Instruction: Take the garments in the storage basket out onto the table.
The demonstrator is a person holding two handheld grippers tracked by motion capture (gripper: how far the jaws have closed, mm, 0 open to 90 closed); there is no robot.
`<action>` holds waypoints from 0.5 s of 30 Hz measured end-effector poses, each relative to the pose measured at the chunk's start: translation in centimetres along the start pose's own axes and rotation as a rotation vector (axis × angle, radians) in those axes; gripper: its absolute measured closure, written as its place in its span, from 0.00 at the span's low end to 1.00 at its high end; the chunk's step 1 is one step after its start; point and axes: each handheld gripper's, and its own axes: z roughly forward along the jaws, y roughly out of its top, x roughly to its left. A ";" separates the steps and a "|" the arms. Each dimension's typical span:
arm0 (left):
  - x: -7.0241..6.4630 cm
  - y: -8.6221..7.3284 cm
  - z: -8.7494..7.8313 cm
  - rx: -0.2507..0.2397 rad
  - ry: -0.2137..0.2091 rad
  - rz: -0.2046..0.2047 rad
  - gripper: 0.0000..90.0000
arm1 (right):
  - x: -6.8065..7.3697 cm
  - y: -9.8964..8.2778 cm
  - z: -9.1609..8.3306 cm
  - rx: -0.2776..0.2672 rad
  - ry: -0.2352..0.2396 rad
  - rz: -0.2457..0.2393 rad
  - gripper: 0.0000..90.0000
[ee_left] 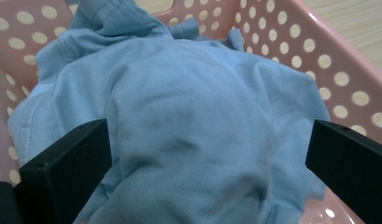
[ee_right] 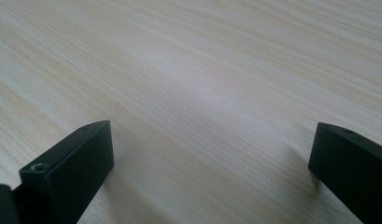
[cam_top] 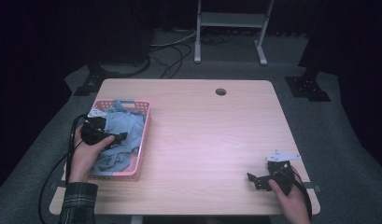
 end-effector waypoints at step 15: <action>0.3 -0.3 1.3 0.078 0.027 -0.001 0.00 | 0.0 0.0 0.0 0.000 0.000 0.000 0.00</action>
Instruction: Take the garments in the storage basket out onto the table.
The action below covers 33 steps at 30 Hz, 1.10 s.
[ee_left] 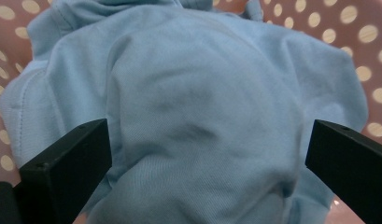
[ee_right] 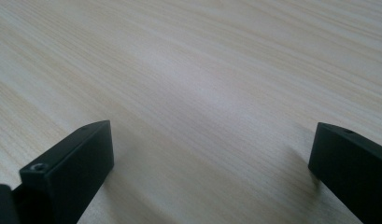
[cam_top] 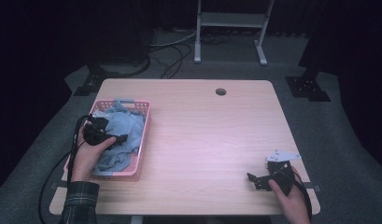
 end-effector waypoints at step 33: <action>0.1 -0.4 2.1 0.124 -0.004 -0.001 0.00 | 0.0 0.0 0.0 0.000 0.000 0.000 0.00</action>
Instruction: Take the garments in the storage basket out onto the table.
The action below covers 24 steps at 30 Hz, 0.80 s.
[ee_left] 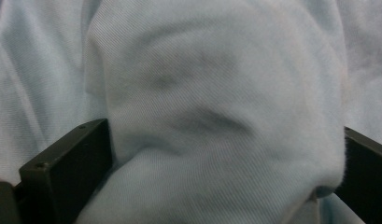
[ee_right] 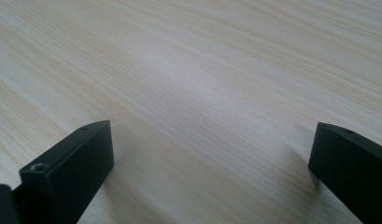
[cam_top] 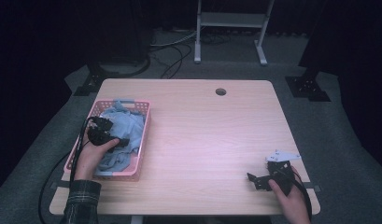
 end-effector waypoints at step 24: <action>-0.4 -0.1 0.5 0.021 0.028 0.031 0.00 | 0.0 0.0 0.0 0.000 0.000 0.000 0.00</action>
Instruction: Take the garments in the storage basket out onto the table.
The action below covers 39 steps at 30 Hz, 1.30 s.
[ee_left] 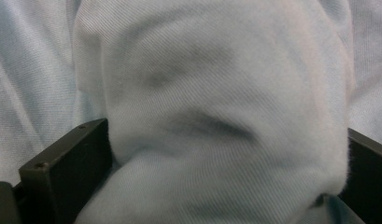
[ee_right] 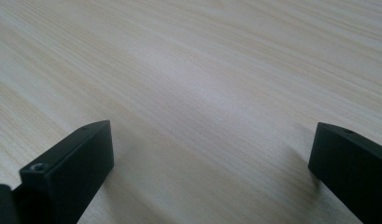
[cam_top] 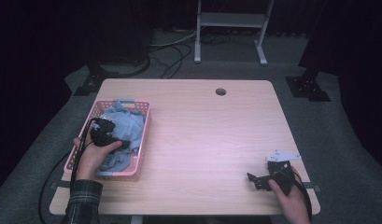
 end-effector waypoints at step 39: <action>-0.6 -0.2 -1.2 -0.016 -0.022 -0.009 0.60 | 0.0 0.0 0.0 0.000 0.000 0.000 0.00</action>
